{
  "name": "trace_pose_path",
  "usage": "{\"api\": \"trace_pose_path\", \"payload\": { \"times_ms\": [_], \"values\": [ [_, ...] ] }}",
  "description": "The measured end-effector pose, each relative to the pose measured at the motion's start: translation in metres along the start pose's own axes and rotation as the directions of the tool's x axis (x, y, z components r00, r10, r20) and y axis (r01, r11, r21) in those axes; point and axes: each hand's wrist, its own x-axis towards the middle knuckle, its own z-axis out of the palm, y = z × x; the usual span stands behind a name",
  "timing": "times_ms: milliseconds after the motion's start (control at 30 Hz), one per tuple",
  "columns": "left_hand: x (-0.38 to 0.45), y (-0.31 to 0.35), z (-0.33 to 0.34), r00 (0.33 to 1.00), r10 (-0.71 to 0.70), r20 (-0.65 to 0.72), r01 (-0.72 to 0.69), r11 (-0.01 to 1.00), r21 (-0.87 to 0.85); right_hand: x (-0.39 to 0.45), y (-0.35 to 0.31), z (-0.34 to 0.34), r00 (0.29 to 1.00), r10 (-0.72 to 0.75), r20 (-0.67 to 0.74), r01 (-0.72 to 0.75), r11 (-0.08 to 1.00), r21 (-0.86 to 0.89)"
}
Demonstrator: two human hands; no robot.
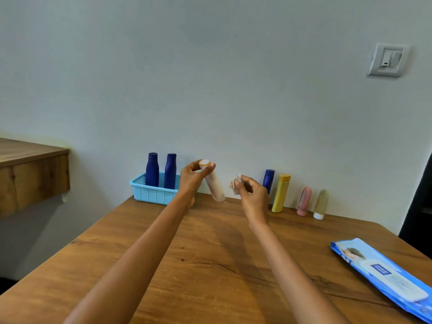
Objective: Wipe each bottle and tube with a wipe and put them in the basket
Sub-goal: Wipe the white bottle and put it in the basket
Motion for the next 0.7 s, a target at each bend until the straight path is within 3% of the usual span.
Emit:
{"api": "trace_pose_path", "payload": {
  "times_ms": [200, 333, 433, 567, 700],
  "values": [
    [0.038, 0.012, -0.025, 0.991, 0.113, -0.073, -0.090, 0.959, 0.267, 0.028, -0.010, 0.051, 0.988, 0.146, 0.041, -0.150, 0.981, 0.123],
    [0.073, 0.018, -0.044, 0.990, 0.141, -0.001, -0.120, 0.847, 0.518, 0.047, -0.010, 0.083, 0.982, 0.176, 0.060, -0.184, 0.971, 0.152],
    [0.091, 0.020, -0.046, 0.986, 0.160, 0.045, -0.153, 0.776, 0.612, 0.059, -0.008, 0.106, 0.979, 0.189, 0.076, -0.198, 0.970, 0.143],
    [0.106, 0.012, -0.044, 0.988, 0.068, 0.138, -0.149, 0.627, 0.765, 0.068, 0.000, 0.136, 0.959, 0.227, 0.172, -0.233, 0.972, 0.019],
    [0.115, 0.001, -0.041, 0.980, -0.053, 0.190, -0.128, 0.562, 0.817, 0.076, 0.014, 0.152, 0.936, 0.284, 0.207, -0.272, 0.959, -0.084]
  ]
}}
